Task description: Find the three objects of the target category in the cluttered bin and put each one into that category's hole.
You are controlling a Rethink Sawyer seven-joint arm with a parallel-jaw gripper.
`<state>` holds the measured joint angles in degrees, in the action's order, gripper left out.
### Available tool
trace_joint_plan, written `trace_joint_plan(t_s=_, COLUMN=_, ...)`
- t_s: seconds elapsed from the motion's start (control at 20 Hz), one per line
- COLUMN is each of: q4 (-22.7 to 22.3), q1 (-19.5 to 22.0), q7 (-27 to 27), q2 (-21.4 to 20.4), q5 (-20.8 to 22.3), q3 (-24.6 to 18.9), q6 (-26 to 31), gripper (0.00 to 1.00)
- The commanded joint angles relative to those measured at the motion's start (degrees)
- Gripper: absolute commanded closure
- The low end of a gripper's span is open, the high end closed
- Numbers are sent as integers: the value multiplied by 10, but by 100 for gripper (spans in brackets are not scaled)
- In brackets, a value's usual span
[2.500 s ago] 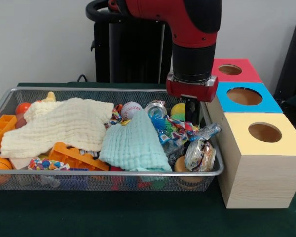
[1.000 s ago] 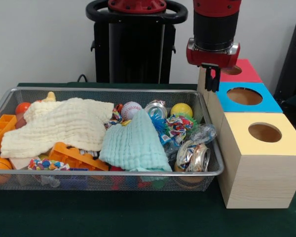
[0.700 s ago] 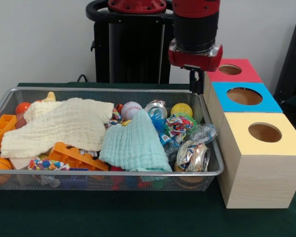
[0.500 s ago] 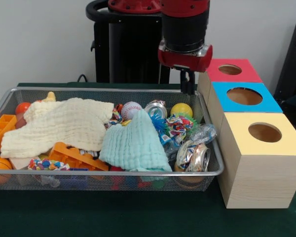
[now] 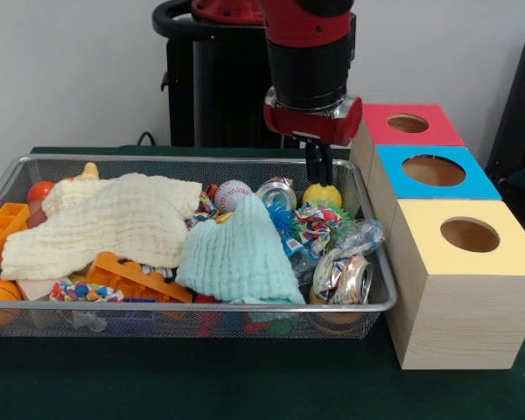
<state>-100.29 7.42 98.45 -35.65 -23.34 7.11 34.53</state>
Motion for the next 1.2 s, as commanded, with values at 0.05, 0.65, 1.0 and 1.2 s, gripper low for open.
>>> trace_joint_plan(t_s=0.05, q4=43, q1=-16, q7=133, q2=38, q5=-24, q3=-47, q6=-8, gripper=100)
trace_joint_plan(t_s=0.65, q4=35, q1=-6, q7=114, q2=40, q5=-38, q3=-58, q6=-19, gripper=0)
trace_joint_plan(t_s=1.0, q4=22, q1=5, q7=101, q2=35, q5=-45, q3=-68, q6=-17, gripper=0)
trace_joint_plan(t_s=1.2, q4=21, q1=2, q7=104, q2=36, q5=-46, q3=-68, q6=-17, gripper=0)
